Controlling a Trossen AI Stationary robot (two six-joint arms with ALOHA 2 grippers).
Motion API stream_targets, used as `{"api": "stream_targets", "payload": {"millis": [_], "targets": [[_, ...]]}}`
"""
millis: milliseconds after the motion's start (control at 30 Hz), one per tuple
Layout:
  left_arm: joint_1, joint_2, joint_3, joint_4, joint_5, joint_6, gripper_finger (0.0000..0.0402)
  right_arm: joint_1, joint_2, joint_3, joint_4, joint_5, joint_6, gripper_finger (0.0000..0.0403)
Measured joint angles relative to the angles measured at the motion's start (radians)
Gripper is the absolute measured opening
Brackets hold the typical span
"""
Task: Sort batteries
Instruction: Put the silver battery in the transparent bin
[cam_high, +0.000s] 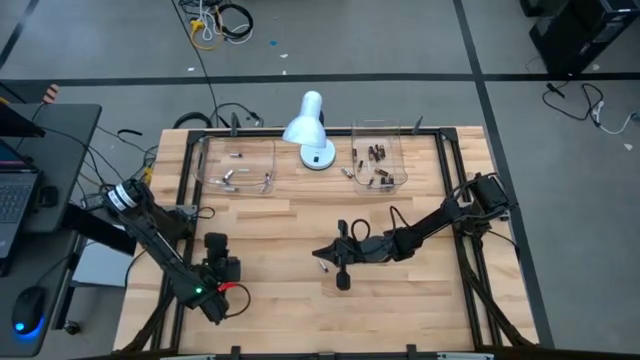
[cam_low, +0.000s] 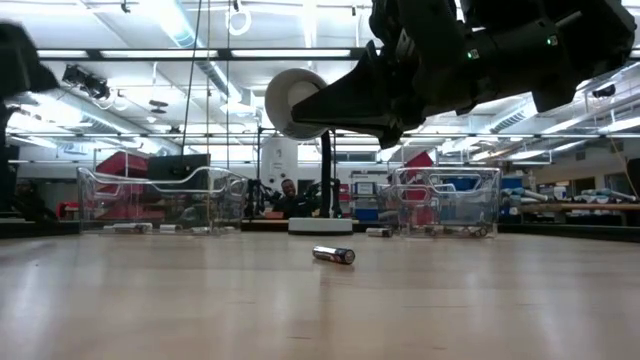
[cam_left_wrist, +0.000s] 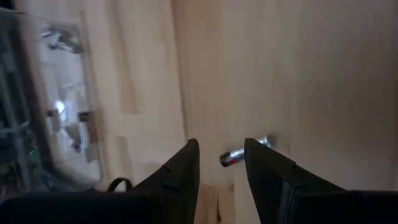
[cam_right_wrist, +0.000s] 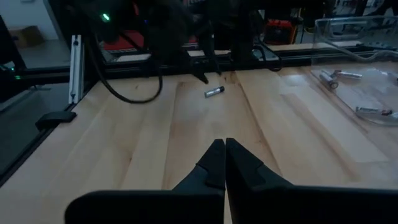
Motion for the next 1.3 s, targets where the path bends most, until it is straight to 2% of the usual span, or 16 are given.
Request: {"api": "stream_targets", "payload": {"millis": [167,533,633,767,1033,1200,1300], "targets": [[0.000,-0.053,-0.112,0.146,0.067,0.041,0.0127,0.000,0.000,0.000,0.013,0.000,0.000,0.0000],[-0.001,-0.169,-0.279,0.281,0.076,0.098,0.0127,-0.009,0.000,0.000,0.014,0.000,0.000,0.0000],[-0.001,-0.181,-0.291,0.294,0.044,0.125,0.0127,-0.016,0.000,0.000,0.013,0.000,0.003,0.0000],[0.006,-0.201,-0.299,0.305,-0.064,0.150,0.0127,-0.031,0.000,0.000,0.018,0.000,0.024,0.0000],[0.011,-0.205,-0.301,0.351,-0.155,0.215,0.0127,-0.074,0.000,0.000,0.022,-0.001,0.044,0.0000],[0.054,-0.205,-0.300,0.458,-0.168,0.212,0.0127,-0.108,0.000,0.007,0.016,-0.029,0.089,0.0000],[0.079,-0.205,-0.300,0.592,-0.229,0.202,0.0127,-0.133,0.009,0.056,-0.043,-0.029,0.120,0.0000]]}}
